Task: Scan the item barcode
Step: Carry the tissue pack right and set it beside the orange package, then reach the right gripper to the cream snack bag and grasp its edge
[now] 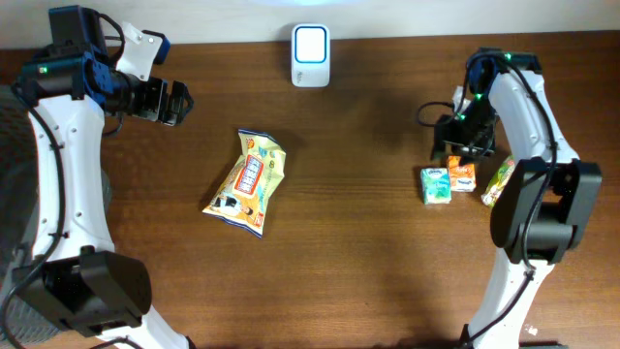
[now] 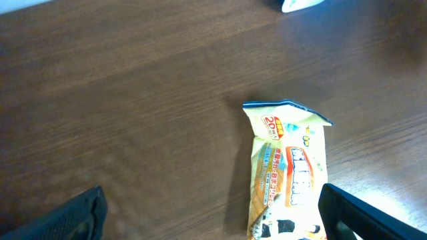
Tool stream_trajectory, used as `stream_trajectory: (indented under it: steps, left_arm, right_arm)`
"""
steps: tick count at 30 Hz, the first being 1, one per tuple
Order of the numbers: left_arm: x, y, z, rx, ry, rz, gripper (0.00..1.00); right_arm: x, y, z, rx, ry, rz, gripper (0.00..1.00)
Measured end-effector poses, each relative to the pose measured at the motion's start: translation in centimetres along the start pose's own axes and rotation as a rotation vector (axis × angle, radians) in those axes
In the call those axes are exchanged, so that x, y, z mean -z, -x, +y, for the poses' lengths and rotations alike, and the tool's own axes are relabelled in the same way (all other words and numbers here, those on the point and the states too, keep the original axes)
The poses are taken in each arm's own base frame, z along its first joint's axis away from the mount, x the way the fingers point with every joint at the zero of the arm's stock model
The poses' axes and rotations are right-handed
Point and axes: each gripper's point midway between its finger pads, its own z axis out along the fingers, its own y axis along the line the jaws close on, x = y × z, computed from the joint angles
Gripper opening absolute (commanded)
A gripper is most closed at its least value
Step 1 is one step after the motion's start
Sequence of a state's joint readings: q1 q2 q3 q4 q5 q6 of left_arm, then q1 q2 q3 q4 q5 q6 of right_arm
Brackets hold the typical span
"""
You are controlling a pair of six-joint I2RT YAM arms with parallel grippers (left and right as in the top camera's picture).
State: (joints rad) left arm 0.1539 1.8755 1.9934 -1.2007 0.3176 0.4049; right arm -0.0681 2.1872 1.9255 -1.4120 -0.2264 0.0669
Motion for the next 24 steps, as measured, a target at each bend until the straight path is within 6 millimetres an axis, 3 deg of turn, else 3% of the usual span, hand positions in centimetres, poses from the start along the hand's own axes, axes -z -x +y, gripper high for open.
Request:
stream_trajectory:
  steps: [1,3,4,6,8,11,13,14,17,20,23,24]
  left_arm:
    - [0.0,0.0,0.0,0.001,-0.001,0.000,0.99]
    - [0.0,0.0,0.0,0.000,0.000,-0.001,0.99]
    - [0.0,0.0,0.0,0.000,0.000,0.000,0.99]
    - [0.0,0.0,0.0,0.000,0.000,-0.001,0.99]
    - [0.0,0.0,0.0,0.000,0.000,0.000,0.99]
    - [0.0,0.0,0.0,0.000,0.000,0.000,0.99]
    - [0.0,0.0,0.0,0.000,0.000,-0.001,0.99]
    - [0.0,0.0,0.0,0.000,0.000,0.000,0.99]
    - [0.0,0.0,0.0,0.000,0.000,0.000,0.99]
    - [0.0,0.0,0.0,0.000,0.000,-0.001,0.99]
    - [0.0,0.0,0.0,0.000,0.000,-0.001,0.99]
    - [0.0,0.0,0.0,0.000,0.000,-0.001,0.99]
  right_arm:
    - [0.5,2.2,5.5,0.117,0.145,-0.103,0.90]
    - [0.2,2.9,15.1,0.297,0.299,-0.189,0.94]
    - [-0.5,2.4,21.4,0.408,0.375,-0.237,0.94]
    - [-2.0,2.5,26.5,0.509,0.419,-0.297,0.96]
    - [-6.0,1.1,30.2,0.545,0.419,-0.263,0.99]
    - [-9.4,1.5,32.0,0.491,0.399,-0.275,0.96]
    - [-12.0,2.0,31.4,0.424,0.377,-0.245,0.77]
    - [-12.5,2.0,31.3,0.411,0.372,-0.240,0.64]
    - [-13.4,1.5,30.8,0.374,0.366,-0.196,0.04]
    - [-13.8,0.4,30.0,0.386,0.344,-0.147,0.04]
    - [-13.3,-0.1,27.9,0.439,0.322,-0.097,0.04]
    - [-10.1,0.5,26.3,0.468,0.316,-0.126,0.04]
